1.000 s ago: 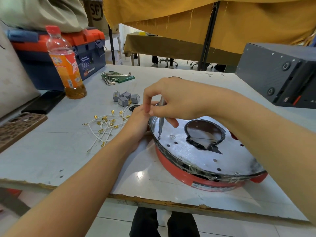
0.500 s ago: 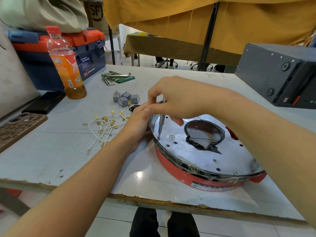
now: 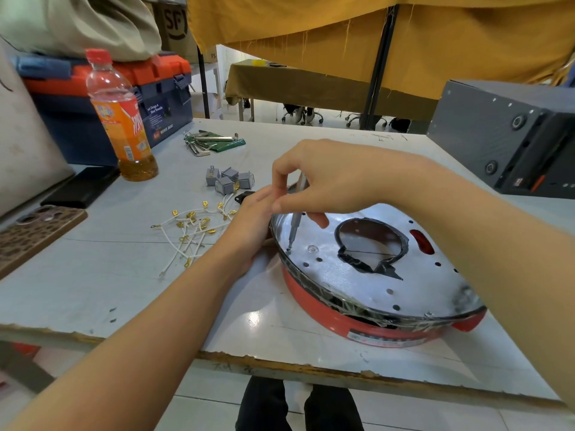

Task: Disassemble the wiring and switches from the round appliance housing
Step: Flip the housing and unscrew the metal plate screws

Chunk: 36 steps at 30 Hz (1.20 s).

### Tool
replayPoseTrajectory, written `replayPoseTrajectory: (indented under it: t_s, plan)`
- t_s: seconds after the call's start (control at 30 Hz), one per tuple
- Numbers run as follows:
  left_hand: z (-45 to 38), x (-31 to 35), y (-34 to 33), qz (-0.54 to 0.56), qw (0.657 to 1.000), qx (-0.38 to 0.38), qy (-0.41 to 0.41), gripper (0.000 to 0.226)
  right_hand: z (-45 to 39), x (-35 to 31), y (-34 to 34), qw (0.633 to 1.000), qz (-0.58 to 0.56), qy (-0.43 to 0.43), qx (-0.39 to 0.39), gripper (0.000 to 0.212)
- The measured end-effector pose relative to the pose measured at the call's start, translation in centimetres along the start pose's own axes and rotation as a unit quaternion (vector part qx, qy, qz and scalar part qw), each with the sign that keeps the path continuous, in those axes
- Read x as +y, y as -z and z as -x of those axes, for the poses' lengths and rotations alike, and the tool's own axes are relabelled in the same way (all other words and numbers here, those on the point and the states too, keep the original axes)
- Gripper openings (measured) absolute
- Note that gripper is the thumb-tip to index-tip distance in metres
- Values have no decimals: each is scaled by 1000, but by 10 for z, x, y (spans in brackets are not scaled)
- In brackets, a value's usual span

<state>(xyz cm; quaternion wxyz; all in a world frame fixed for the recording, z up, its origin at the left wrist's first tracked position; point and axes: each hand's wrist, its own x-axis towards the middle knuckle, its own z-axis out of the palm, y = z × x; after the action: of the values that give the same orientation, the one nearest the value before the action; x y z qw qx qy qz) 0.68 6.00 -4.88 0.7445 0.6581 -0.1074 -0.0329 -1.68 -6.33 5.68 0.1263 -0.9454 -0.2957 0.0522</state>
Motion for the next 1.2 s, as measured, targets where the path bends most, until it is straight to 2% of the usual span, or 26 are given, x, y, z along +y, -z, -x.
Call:
replayPoseTrajectory:
  t_s: [0.07, 0.17, 0.27, 0.43, 0.5, 0.6, 0.7, 0.83, 1.0, 1.07, 1.2]
  plan:
    - [-1, -3, 1, -2, 1000, -2, 2, 27, -2, -1, -4, 1000, -9, 0, 20, 15]
    - [-2, -4, 2, -10, 1000, -13, -6, 26, -2, -3, -7, 999, -23, 8, 24, 7]
    - [-2, -2, 3, -22, 999, -28, -27, 27, 1, 0, -2, 1000, -17, 21, 4, 6]
    - [-1, 1, -1, 11, 1000, -9, -19, 21, 4, 2, 8, 999, -3, 11, -34, 8]
    - [-1, 0, 0, -3, 1000, -9, -20, 24, 2, 1, 5, 1000, -5, 4, -25, 5]
    - [-3, -4, 3, -20, 1000, 0, -17, 28, -2, -1, -2, 1000, -9, -1, 12, 16]
    - [-3, -4, 3, -6, 1000, -9, -2, 26, -2, -2, -6, 999, -17, 1, 29, 8]
    - [-3, -1, 2, -28, 999, -23, -25, 33, 2, 0, -2, 1000, -15, 15, 20, 4]
    - [-2, 0, -1, 29, 1000, 9, 6, 17, 5, 2, 6, 1000, 3, 3, -16, 5]
    - [-1, 1, -1, 9, 1000, 11, 5, 20, 5, 1, 4, 1000, 5, 4, -8, 3]
    - [-1, 2, 0, -14, 1000, 24, 14, 31, 5, -1, -2, 1000, -11, -3, 20, 16]
